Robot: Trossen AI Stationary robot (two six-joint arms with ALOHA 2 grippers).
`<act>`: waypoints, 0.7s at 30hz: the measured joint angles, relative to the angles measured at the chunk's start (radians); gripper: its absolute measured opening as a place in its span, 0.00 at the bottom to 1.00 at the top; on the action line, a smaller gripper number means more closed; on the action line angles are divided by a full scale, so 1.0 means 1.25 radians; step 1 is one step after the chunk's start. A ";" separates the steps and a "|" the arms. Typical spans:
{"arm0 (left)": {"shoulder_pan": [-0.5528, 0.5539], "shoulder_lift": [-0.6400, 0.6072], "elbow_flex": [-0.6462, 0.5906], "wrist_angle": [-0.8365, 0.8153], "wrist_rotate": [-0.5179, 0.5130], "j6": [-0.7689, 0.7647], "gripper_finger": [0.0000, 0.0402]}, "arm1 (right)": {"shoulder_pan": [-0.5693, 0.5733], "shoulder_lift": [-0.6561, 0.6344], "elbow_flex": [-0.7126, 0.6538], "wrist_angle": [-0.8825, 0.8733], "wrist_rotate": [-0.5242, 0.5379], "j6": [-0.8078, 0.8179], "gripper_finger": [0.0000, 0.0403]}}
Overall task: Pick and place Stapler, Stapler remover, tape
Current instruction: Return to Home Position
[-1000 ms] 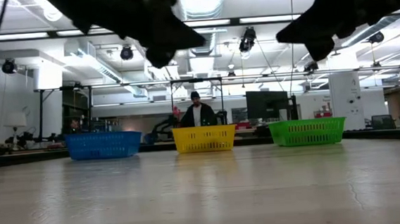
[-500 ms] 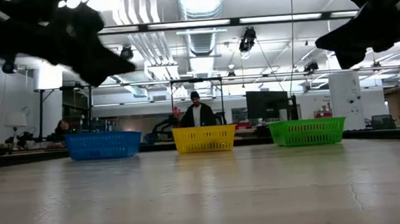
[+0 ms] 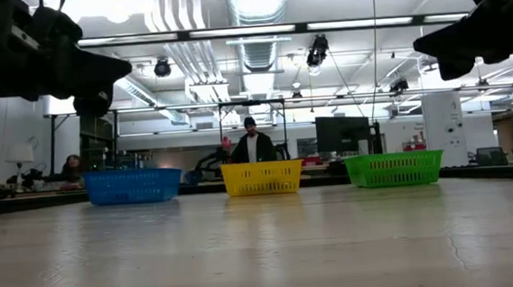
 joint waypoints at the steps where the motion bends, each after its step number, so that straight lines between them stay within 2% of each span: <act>1: 0.000 -0.008 -0.001 -0.001 0.000 -0.006 0.06 | 0.000 -0.010 0.000 -0.005 0.002 -0.003 0.02; 10: -0.001 -0.112 -0.004 -0.022 0.025 0.022 0.07 | 0.000 -0.155 0.000 -0.150 0.004 -0.054 0.02; 14: -0.001 -0.166 -0.005 -0.108 0.022 0.091 0.06 | 0.000 -0.246 0.000 -0.257 0.024 -0.048 0.02; 18: -0.001 -0.212 -0.005 -0.179 -0.030 0.110 0.06 | 0.000 -0.344 0.001 -0.345 0.024 -0.035 0.02; 21: -0.001 -0.236 -0.005 -0.204 -0.065 0.095 0.07 | 0.001 -0.392 0.014 -0.381 -0.007 -0.053 0.02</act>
